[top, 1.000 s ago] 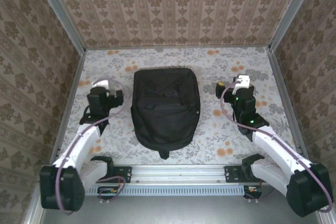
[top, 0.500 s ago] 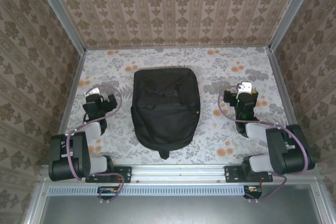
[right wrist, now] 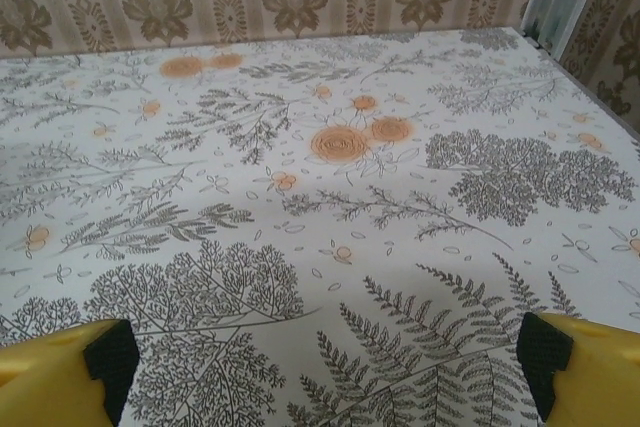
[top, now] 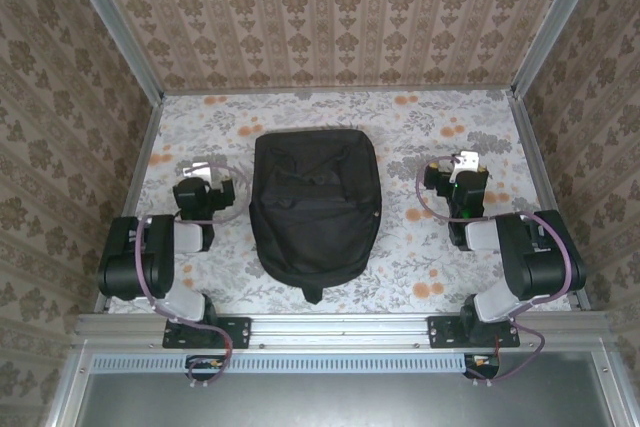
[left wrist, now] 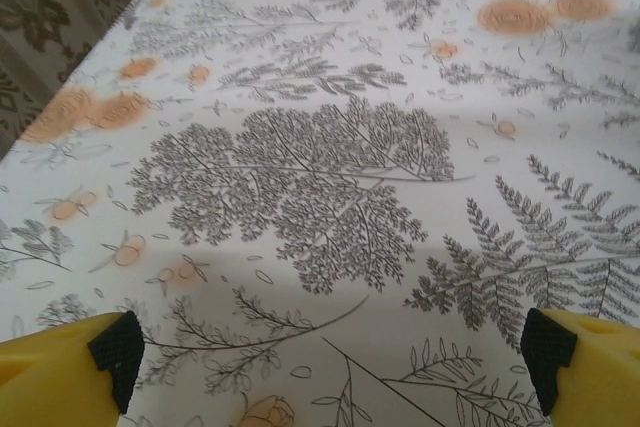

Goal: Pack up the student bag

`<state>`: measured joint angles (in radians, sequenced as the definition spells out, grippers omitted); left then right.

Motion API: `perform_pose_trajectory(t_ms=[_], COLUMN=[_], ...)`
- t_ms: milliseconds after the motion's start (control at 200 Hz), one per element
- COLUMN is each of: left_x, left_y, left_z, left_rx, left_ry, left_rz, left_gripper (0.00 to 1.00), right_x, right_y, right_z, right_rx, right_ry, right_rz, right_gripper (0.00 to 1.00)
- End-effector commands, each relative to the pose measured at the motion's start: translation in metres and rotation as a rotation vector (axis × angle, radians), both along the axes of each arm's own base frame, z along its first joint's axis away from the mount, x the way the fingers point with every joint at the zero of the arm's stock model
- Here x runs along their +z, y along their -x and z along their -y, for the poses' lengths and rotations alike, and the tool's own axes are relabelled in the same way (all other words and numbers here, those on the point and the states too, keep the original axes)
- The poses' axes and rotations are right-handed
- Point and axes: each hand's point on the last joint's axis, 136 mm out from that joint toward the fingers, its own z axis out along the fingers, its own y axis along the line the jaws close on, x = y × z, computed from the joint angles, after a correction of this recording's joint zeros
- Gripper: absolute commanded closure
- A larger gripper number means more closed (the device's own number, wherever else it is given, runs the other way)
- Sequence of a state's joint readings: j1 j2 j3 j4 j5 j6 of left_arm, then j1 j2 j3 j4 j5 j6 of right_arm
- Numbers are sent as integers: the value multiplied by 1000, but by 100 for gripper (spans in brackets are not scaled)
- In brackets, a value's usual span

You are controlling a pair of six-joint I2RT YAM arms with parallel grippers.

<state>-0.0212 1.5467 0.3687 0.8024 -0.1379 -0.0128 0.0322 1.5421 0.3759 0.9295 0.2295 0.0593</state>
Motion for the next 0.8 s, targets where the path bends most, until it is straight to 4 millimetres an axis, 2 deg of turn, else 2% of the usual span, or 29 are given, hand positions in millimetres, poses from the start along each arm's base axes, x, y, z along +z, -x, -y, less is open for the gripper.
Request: perform_pose_trajectory(t_ms=[0,80,255,335,795], left_x=[30,27,28,28,27], left_y=[-16,-17,-18,-19,-17], left_z=[9,22,23,22,22], left_rx=[-58,-133,-141,-141,-144], left_ry=[-20,-18,-14,-11,-6], left_rz=[111,86,87,87,86], left_gripper=[0,0,0,0,0], right_x=[1,0,-1,-3,-2], right_y=[1,-1,-3,-7,-6], right_z=[-2,-5,-6,-26,-24], right_rx=[8,20,28,163,167], right_ry=[-16,-12,-14,-18,-27], right_rz=[1,-13,-21,-45,-35], right_gripper=[0,0,0,0,0])
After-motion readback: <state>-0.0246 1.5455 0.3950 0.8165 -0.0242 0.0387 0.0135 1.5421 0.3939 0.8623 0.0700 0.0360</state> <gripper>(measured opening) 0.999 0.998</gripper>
